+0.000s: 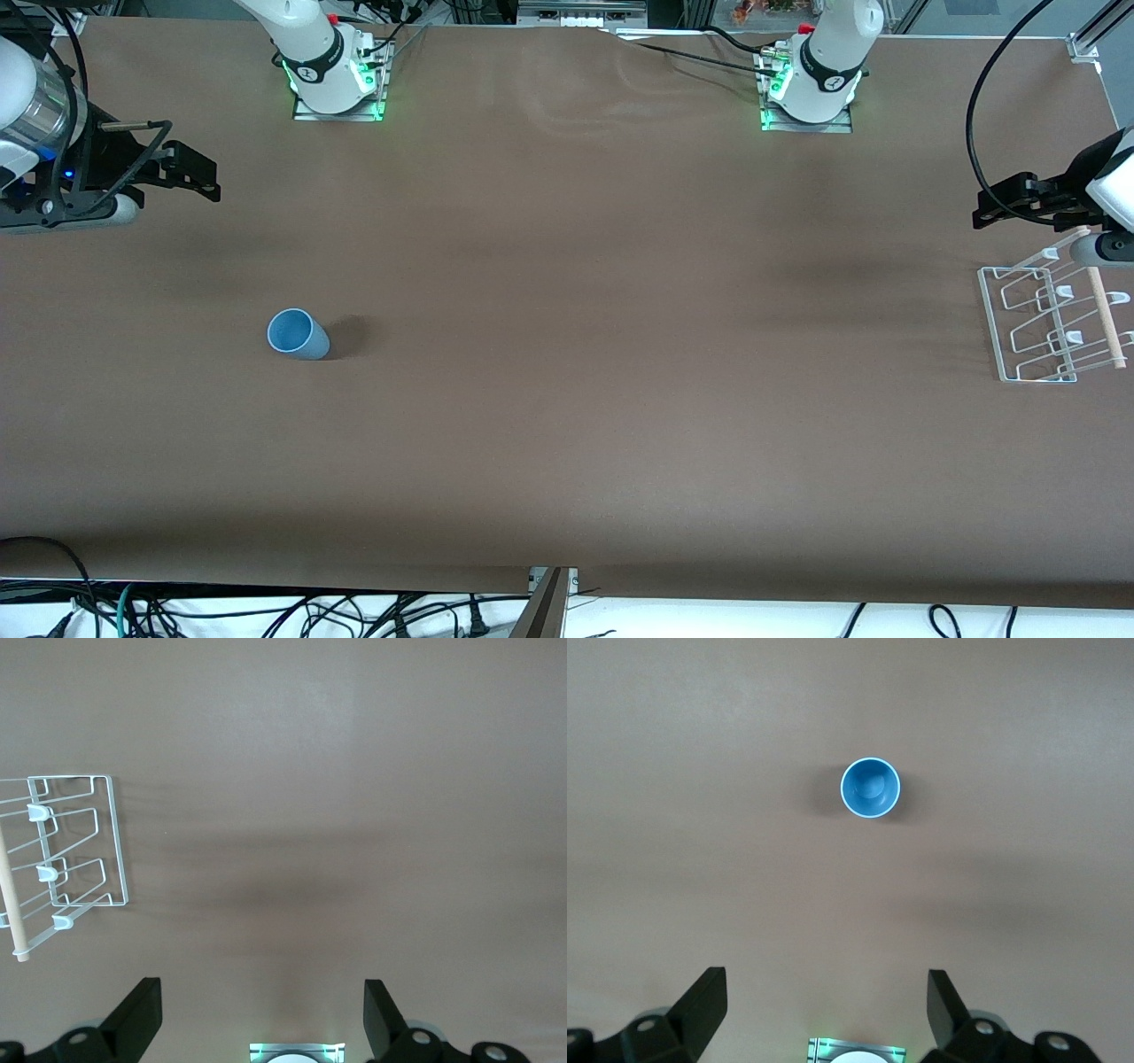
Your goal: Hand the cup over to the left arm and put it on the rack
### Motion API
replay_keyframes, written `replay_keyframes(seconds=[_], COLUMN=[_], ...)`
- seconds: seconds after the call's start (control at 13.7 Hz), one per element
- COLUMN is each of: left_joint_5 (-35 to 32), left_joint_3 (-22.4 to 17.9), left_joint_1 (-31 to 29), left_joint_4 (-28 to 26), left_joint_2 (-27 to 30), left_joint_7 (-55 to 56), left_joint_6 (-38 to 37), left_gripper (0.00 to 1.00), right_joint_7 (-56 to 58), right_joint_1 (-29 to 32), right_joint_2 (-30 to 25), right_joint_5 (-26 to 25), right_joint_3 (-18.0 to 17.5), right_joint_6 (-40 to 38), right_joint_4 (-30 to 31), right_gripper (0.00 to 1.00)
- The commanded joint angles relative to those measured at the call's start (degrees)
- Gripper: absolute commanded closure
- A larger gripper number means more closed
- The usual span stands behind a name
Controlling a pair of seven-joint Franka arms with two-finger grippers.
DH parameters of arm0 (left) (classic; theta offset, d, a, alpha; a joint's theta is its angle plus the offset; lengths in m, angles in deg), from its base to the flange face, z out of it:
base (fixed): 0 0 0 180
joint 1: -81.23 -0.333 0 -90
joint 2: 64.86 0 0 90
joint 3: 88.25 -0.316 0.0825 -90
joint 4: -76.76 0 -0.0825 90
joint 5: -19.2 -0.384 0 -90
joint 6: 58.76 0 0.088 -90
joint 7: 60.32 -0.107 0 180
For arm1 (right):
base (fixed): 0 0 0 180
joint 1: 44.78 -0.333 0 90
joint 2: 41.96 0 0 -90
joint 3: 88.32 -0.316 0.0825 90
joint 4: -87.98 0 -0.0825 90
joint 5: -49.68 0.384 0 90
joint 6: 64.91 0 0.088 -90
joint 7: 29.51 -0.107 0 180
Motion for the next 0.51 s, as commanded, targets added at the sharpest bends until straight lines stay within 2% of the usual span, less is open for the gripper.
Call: replay_keyframes(seconds=[0.0, 0.44], left_joint_5=[-0.7, -0.7], left_joint_3=[0.1, 0.0], left_joint_1=[0.2, 0.2], left_joint_4=[2.1, 2.1], left_joint_2=[-0.9, -0.9], left_joint_7=[-0.8, -0.7], left_joint_6=[-0.7, -0.7], left_gripper=[0.00, 0.00], right_joint_7=[-1.2, -0.2], right_joint_1=[0.9, 1.1], right_joint_2=[-0.3, -0.4], right_joint_5=[-0.5, -0.5], right_joint_3=[-1.1, -0.7], right_joint_6=[0.1, 0.5], right_joint_4=[-0.3, -0.4], right_gripper=[0.00, 0.00])
